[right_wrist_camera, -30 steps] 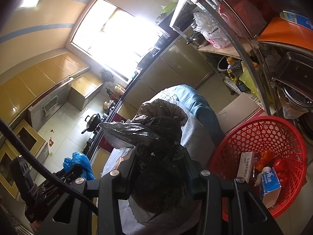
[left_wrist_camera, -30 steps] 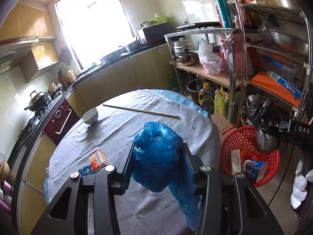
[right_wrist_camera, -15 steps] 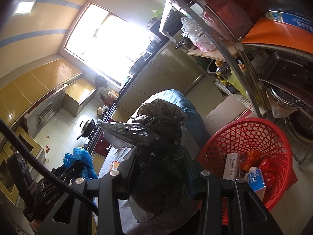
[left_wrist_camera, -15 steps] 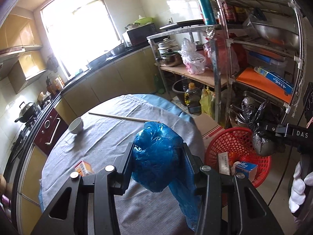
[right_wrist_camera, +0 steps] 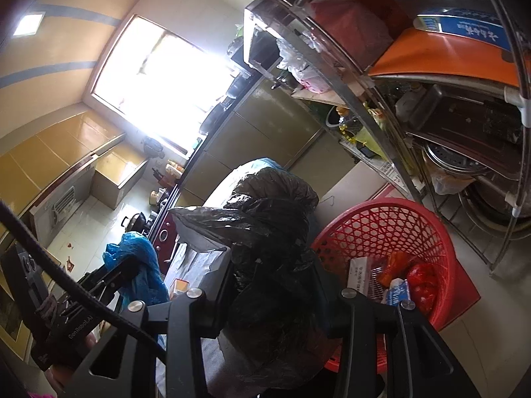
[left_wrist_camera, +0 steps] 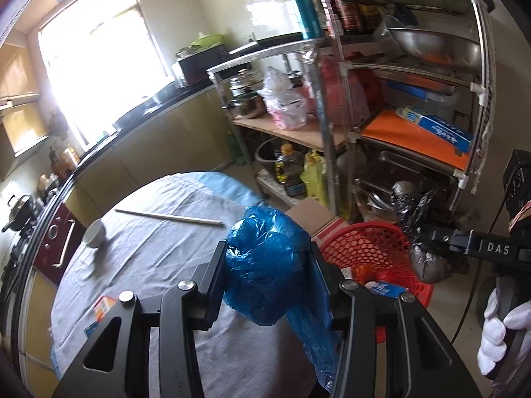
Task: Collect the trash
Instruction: 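Open both tools over the red wastebasket to drop the bags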
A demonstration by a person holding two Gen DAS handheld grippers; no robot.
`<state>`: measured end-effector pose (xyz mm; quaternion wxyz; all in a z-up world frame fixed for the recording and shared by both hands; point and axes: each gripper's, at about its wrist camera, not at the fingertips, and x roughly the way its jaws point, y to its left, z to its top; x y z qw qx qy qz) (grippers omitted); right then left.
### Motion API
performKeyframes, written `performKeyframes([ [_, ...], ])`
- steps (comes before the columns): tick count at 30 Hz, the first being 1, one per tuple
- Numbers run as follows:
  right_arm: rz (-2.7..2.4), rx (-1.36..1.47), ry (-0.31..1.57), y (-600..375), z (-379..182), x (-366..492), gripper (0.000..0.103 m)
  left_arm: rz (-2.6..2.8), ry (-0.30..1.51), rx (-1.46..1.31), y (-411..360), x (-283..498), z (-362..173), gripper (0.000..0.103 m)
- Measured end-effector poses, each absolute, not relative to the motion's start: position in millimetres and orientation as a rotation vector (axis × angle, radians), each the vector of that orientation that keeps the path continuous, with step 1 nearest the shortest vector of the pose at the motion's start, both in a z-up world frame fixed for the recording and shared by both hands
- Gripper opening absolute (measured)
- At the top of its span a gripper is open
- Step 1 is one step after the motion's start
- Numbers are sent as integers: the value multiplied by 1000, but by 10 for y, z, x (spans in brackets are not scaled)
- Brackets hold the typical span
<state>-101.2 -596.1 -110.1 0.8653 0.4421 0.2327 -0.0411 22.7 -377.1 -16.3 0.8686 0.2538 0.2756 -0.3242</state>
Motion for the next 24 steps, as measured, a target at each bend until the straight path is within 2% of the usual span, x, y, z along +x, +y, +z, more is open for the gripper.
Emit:
performKeyframes([
  [13,-138,992,526,-6153,-1369,-1094,44,-790,612,580,-4275,229,-522,48],
  [17,-157,1028,543,-6216,-1480,-1082,57,-880,645,564,-4446,276,-635,51],
  [19,-166,1040,542,-6257,-1535,-1082,57,-923,659,564,-4540,305,-707,58],
  [24,-215,1052,534,-6323,-1553,-1145,58,-921,707,562,-4558,426,-829,59],
])
